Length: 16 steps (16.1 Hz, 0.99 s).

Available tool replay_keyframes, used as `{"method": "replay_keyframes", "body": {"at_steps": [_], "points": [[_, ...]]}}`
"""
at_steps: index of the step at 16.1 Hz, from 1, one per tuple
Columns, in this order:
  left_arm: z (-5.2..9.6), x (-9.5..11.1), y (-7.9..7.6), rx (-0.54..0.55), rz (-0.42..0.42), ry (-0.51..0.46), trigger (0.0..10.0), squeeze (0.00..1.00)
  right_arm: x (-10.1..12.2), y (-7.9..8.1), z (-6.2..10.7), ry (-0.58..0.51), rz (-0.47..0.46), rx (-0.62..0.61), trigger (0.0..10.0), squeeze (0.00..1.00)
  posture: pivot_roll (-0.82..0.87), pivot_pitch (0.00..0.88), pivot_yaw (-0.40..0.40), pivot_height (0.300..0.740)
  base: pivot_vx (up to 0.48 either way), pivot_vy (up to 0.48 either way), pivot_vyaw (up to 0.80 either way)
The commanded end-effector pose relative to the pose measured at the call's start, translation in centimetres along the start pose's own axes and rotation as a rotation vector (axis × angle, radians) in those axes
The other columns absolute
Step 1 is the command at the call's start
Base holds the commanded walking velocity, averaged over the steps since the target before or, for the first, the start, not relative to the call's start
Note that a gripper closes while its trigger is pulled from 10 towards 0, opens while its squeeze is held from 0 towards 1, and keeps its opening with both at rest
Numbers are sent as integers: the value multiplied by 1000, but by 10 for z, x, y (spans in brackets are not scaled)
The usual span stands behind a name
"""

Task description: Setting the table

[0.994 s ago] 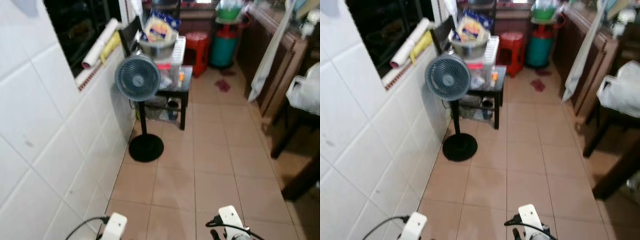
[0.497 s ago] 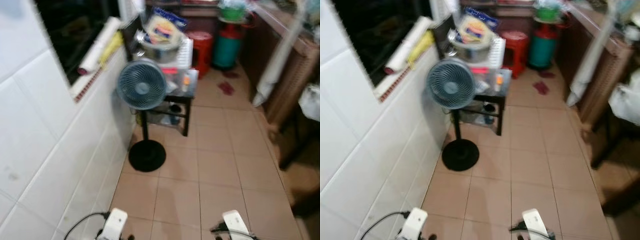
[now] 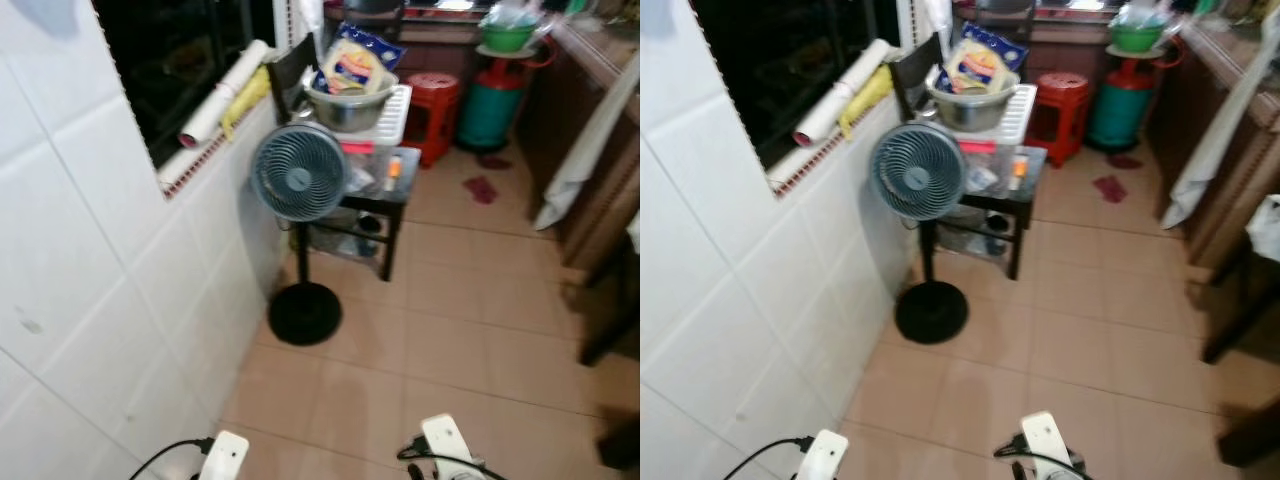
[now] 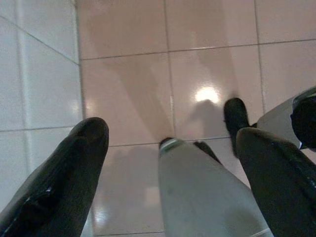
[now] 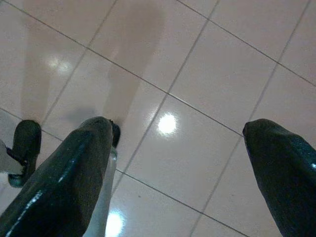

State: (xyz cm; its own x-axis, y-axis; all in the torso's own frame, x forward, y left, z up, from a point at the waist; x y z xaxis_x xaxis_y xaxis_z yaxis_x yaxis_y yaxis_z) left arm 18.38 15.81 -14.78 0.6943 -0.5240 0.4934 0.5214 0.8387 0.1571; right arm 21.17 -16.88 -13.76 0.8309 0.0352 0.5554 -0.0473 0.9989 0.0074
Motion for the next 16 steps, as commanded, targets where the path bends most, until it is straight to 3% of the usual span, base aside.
{"method": "replay_keyframes", "body": {"at_steps": [1,2,5,6,9,12,14,16], "points": [[1,-5,5,8,0,12,10000,0,4,9,-2,-2,-7,8,10000,0,-31,0,16,740,0,-435,0],[1,-4,5,7,1,7,10000,0,5,12,-2,-3,-21,10,10000,0,-31,0,14,740,0,-285,0],[2,-12,10,75,72,46,10000,0,12,17,-4,-9,-200,-1,10000,0,-27,0,15,740,0,0,0],[3,-14,12,112,154,41,10000,0,19,20,-5,-16,-259,4,10000,0,-27,0,15,740,0,0,0],[4,-17,11,141,285,30,10000,0,31,24,-6,-34,-276,23,10000,0,-20,0,16,740,0,0,0],[4,-17,10,141,311,27,10000,0,36,1,-5,-46,-314,15,10000,0,18,0,-4,740,0,0,0],[4,-17,10,135,310,25,10000,0,14,-20,1,-29,-318,2,10000,0,34,0,-10,740,0,0,0],[4,-16,11,130,287,26,10000,0,7,-24,2,-14,-296,0,10000,0,62,0,-19,740,0,0,0]]}}
Point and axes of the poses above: a point about 5 cm out from each wrist's last joint towards the gripper, its own z axis pointing back from the gripper into the wrist, its own x axis along the axis of the wrist's last joint, y = z × x, the point moved 6 cm from there along -z, pointing out of the wrist towards the gripper, and after that the axes turned 15 degrees about -z, right-handed, at the moved point
